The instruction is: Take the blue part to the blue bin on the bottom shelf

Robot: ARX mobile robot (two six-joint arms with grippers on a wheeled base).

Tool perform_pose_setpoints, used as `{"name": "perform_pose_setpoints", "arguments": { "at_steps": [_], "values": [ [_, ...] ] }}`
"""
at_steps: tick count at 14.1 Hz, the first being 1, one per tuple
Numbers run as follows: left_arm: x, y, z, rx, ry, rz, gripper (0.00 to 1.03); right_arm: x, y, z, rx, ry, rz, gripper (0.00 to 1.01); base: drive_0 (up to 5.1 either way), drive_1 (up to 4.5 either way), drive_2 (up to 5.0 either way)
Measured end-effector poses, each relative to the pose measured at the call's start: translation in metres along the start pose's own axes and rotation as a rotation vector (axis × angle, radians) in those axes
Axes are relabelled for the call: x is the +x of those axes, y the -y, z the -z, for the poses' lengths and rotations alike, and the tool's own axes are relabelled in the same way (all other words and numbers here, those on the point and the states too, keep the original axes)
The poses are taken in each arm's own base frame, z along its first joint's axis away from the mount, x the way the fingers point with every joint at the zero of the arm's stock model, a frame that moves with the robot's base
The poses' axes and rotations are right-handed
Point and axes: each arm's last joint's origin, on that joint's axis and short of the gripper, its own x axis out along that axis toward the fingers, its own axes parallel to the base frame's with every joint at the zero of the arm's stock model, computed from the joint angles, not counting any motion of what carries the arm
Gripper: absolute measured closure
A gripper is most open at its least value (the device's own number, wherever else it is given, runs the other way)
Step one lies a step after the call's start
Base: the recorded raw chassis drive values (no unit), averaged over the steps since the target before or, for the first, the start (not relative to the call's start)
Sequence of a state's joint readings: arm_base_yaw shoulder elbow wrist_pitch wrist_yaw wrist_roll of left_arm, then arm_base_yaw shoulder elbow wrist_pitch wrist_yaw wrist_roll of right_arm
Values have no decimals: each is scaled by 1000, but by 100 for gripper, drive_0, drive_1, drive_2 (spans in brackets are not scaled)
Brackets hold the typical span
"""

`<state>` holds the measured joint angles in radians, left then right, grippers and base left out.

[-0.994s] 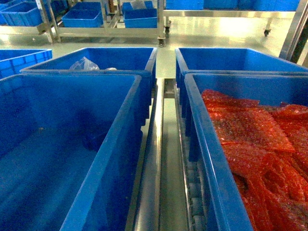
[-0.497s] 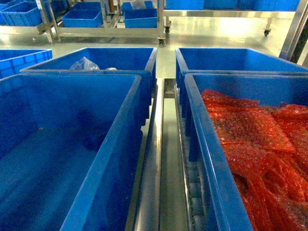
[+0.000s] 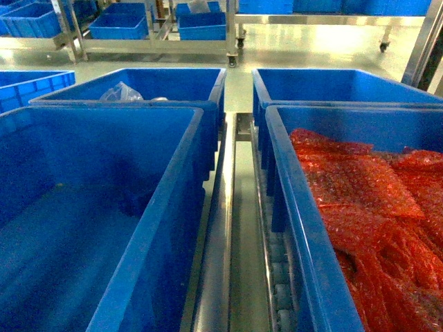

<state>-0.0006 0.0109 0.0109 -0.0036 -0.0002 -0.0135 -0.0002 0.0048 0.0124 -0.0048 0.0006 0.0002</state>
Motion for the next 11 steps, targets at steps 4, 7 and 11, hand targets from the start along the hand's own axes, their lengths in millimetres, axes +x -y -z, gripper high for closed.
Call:
{"name": "perform_pose_setpoints", "arguments": {
  "at_steps": [4,7,11],
  "values": [
    [0,0,0,0,0,0,5,0,0,0,0,0,0,3,0,0,0],
    [0,0,0,0,0,0,5,0,0,0,0,0,0,3,0,0,0],
    [0,0,0,0,0,0,5,0,0,0,0,0,0,3,0,0,0]
  ]
}}
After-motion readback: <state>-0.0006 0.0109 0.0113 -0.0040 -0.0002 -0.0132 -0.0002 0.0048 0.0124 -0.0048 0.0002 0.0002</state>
